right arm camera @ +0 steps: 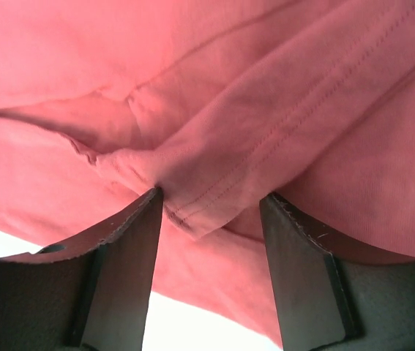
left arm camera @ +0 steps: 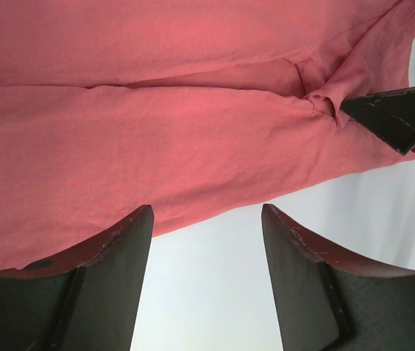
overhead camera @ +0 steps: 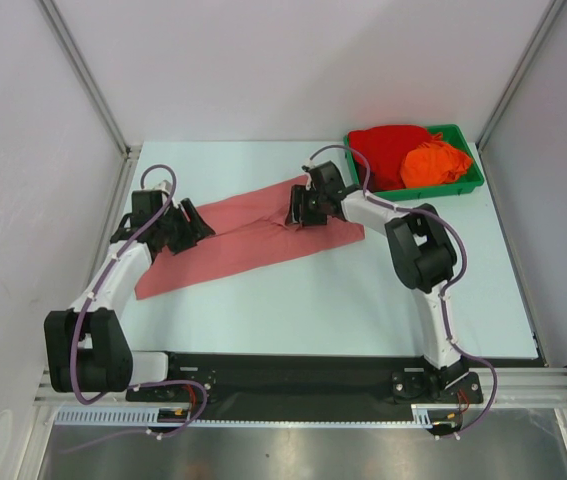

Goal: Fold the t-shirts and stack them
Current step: Fold the tshirt

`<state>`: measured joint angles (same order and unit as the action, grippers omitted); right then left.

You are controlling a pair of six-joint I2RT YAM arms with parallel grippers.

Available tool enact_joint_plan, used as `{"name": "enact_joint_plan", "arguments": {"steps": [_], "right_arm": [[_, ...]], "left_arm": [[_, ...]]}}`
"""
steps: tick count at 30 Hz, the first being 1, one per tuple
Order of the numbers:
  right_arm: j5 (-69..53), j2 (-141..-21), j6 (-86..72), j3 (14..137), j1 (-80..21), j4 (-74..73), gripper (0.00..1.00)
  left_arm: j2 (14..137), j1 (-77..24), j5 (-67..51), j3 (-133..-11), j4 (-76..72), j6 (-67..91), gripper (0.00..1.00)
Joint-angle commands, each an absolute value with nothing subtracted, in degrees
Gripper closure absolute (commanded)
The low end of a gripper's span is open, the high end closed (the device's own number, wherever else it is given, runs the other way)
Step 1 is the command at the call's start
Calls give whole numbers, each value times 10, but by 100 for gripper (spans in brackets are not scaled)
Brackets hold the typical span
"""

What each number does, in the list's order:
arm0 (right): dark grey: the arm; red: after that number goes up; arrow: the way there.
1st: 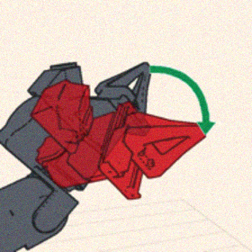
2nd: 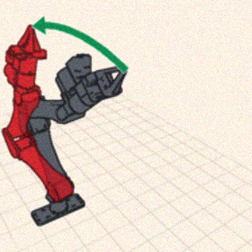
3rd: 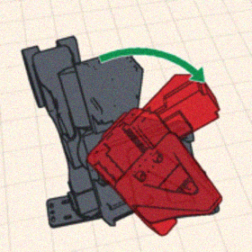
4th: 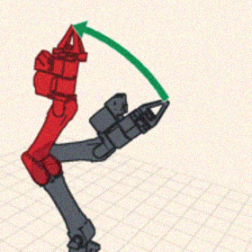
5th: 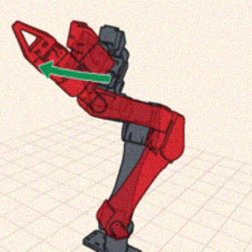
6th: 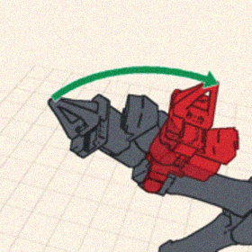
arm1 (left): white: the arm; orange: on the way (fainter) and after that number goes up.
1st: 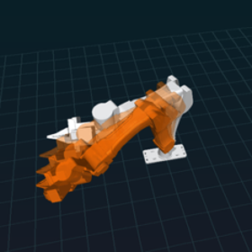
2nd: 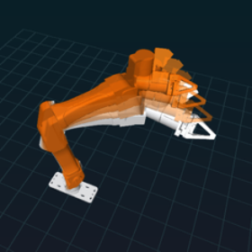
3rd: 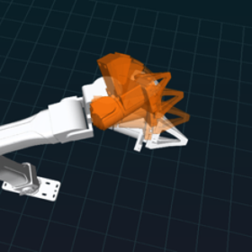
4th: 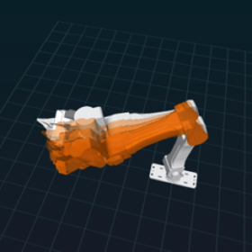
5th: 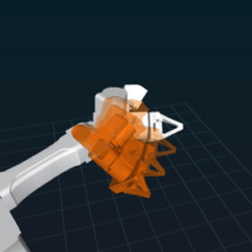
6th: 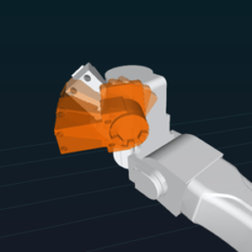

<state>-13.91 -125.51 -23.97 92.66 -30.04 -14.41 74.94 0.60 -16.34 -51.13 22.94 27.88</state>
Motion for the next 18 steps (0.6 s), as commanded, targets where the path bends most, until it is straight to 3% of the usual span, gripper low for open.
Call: {"name": "enact_joint_plan", "arguments": {"steps": [1,10,14,18], "right_arm": [[-149,-1273,-241,966,-301,-111,39],[-156,-1322,-234,1045,-300,-91,40],[-190,-1391,-243,1155,-302,-63,39],[-222,-1486,-258,1345,-307,-87,36]], "left_arm": [[730,7,-171,-534,228,258,33],[737,8,-170,-531,231,246,32],[741,9,-170,-529,231,244,33],[739,12,-178,-531,238,244,32]]}}
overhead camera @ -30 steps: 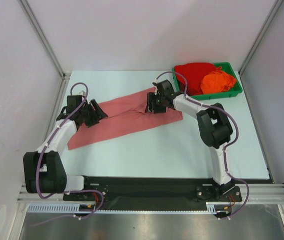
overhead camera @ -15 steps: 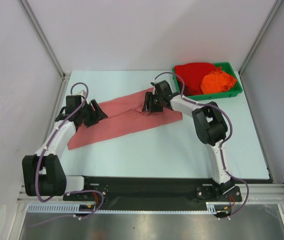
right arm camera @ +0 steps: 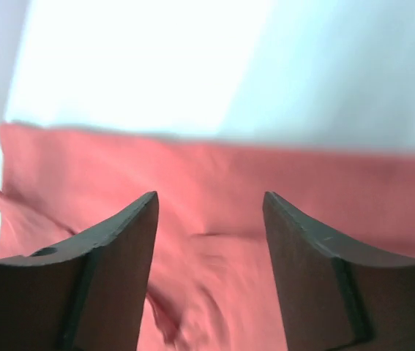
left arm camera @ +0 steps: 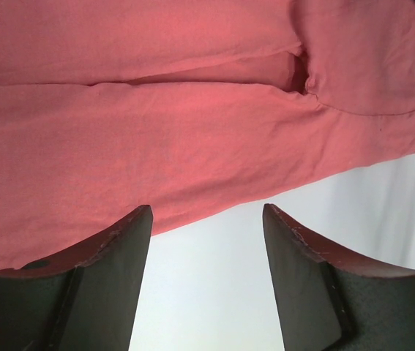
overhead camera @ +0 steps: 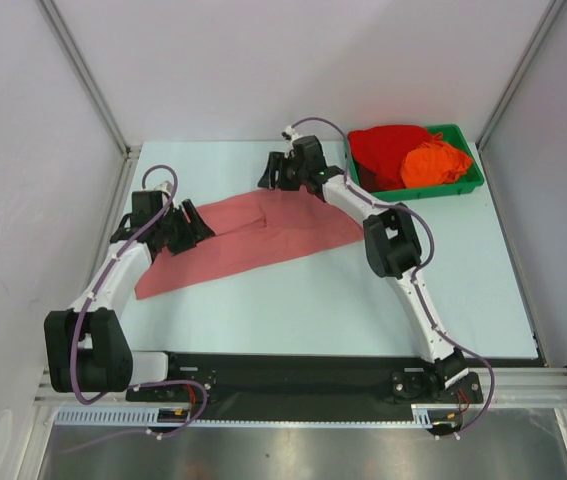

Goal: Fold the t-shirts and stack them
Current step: Fold the tshirt

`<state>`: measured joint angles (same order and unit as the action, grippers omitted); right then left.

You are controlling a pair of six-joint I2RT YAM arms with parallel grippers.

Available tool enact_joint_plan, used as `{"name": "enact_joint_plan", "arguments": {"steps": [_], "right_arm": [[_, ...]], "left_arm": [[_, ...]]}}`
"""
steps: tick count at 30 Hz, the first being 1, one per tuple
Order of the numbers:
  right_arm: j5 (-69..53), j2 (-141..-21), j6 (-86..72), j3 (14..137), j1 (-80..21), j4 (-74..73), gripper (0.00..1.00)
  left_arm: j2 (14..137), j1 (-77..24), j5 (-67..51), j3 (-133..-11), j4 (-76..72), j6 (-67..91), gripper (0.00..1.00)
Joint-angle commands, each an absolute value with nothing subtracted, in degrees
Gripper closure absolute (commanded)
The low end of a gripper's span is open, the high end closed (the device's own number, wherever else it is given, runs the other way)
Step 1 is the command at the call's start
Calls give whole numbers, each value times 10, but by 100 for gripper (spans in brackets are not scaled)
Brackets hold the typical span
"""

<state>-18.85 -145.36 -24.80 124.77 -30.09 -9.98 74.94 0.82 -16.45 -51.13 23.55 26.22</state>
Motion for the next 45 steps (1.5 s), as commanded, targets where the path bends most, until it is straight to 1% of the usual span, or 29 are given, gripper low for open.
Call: {"name": "enact_joint_plan", "arguments": {"steps": [1,3,4,8,10,17,18,23,24,28,29,31,32,34,35,37,38,42,45], "right_arm": [[-217,-1485,-256,1353,-307,-85,34],[-210,-1470,-256,1341,-303,-72,28],[-215,-1452,-257,1336,-301,-73,27],[-207,-1402,-236,1297,-286,-116,27],[-173,-1371,-219,1260,-277,-160,29],[-50,-1297,-154,1151,-259,-274,39],[-30,-1290,-149,1140,-259,-278,40],[-10,-1235,-144,1055,-259,-258,45],[-5,-1215,-147,1028,-258,-257,46],[16,-1165,-142,959,-257,-252,49],[20,-1153,-143,942,-257,-252,54],[27,-1124,-145,901,-251,-253,59],[34,-1116,-148,887,-250,-255,65],[48,-1094,-148,846,-248,-248,68],[47,-1090,-148,833,-246,-228,72],[33,-1092,-153,822,-236,-222,74],[29,-1100,-161,818,-231,-216,76],[18,-1133,-173,816,-222,-182,77],[20,-1177,-179,840,-221,-166,78]], "left_arm": [[737,12,-179,-530,239,243,32],[727,12,-179,-527,238,244,32],[725,11,-177,-524,237,245,32],[720,12,-181,-519,231,248,32],[722,12,-181,-516,227,249,32],[773,11,-179,-567,250,240,32],[778,11,-178,-583,260,236,33],[818,5,-187,-621,286,214,36],[822,-12,-189,-626,286,214,38],[829,-34,-207,-620,261,241,38],[832,-43,-208,-620,259,243,38],[833,-49,-207,-617,257,250,39],[833,-53,-206,-616,256,250,39],[829,-53,-203,-612,256,254,39],[827,-52,-200,-612,258,253,39],[829,-53,-187,-616,271,249,39],[829,-52,-182,-620,285,245,38],[838,-50,-147,-648,325,217,37],[842,-34,-104,-664,348,201,36]]}}
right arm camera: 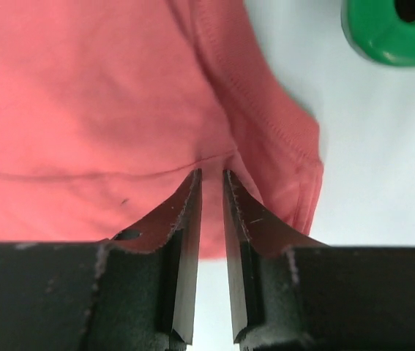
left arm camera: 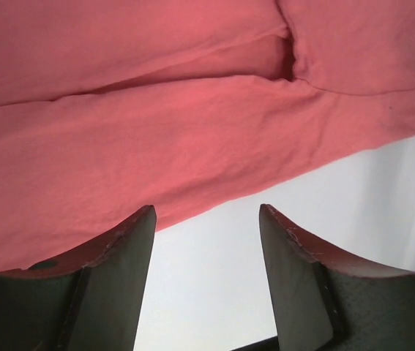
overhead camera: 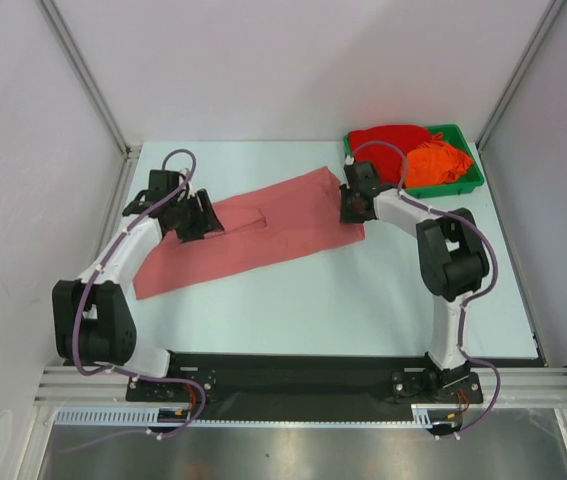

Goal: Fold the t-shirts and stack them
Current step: Fold the tshirt

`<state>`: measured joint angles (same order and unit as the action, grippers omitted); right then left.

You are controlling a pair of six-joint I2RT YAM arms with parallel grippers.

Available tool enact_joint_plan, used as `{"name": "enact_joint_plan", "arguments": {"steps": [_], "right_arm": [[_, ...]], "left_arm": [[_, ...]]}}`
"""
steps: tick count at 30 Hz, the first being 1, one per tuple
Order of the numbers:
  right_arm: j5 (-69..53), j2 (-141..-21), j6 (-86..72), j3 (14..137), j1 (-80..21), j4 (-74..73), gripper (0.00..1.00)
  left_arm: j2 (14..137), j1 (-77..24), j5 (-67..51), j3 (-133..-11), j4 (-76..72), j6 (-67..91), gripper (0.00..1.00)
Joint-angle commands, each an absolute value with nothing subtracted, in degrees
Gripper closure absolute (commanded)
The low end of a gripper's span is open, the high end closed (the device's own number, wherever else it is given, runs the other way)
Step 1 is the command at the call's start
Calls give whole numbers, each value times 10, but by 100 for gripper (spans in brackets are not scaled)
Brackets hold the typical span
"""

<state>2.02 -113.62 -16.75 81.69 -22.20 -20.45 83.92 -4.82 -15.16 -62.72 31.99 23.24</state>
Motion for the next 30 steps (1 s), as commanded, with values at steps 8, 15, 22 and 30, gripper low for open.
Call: {"name": "enact_joint_plan", "arguments": {"steps": [8,15,22,30], "right_arm": [[49,-1277,-151,967,-221,-178,76],[80,-1262,-132,1011,-233,-200,72],[77,-1190,-128,987,-271,-221,61],[76,-1202,-135,996,-293,-233,51]], "left_arm": [[904,40,-33,-729,391,165,35],[960,78,68,-711,415,201,40],[912,130,72,-603,373,294,50],[928,163,76,-539,403,374,73]]}}
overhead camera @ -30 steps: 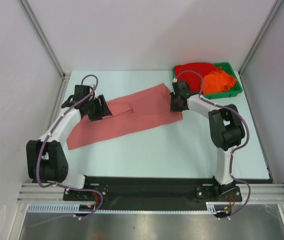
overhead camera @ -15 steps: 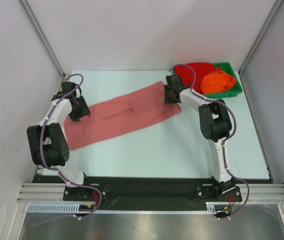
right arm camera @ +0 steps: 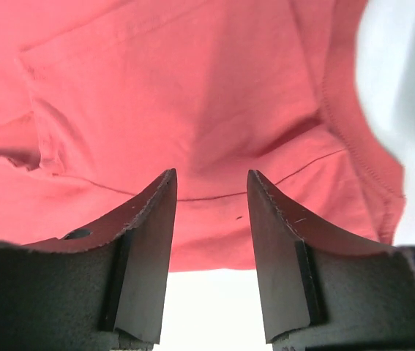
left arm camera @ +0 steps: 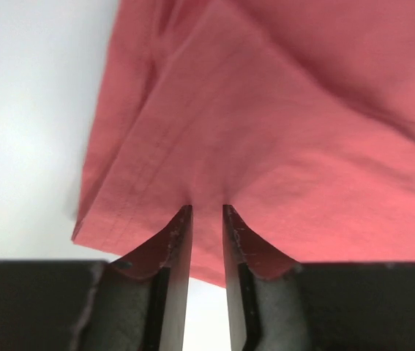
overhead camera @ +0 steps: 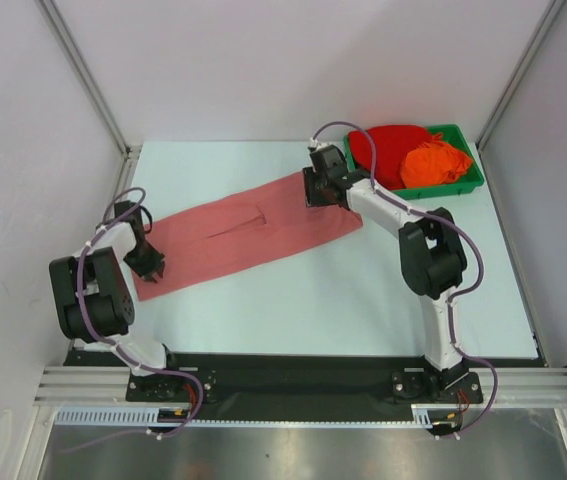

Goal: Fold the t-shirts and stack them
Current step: Fold the tshirt

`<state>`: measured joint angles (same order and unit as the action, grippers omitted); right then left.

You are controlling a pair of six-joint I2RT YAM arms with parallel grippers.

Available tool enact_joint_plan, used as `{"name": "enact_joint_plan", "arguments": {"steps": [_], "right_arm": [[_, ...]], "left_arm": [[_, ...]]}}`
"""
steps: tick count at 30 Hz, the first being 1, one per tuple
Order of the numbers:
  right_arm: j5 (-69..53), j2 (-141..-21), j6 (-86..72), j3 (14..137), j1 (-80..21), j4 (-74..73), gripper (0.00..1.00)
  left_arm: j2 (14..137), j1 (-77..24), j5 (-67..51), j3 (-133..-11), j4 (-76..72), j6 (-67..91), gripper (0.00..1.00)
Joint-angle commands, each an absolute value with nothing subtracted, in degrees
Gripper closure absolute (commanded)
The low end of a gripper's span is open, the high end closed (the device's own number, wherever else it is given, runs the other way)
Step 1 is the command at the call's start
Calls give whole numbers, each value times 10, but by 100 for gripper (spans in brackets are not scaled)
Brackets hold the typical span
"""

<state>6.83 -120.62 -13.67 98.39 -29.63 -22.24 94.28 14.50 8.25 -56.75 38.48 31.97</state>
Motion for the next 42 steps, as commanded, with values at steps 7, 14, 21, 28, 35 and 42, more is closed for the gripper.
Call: {"name": "enact_joint_plan", "arguments": {"steps": [7,14,21,28,35,42], "right_arm": [[67,-1227,-138,983,-292,-228,51],[45,-1229,-142,964,-280,-220,51],[30,-1227,-146,962,-272,-210,51],[20,-1230,-150,963,-270,-209,50],[16,-1233,-152,965,-269,-208,50],[15,-1236,-152,967,-268,-210,50]], "left_arm": [[836,165,75,-461,372,411,71],[816,208,67,-383,363,449,68],[810,266,50,-354,357,426,71],[680,256,42,-386,369,406,71],[767,257,55,-470,371,381,71],[829,258,38,-411,344,413,72]]}}
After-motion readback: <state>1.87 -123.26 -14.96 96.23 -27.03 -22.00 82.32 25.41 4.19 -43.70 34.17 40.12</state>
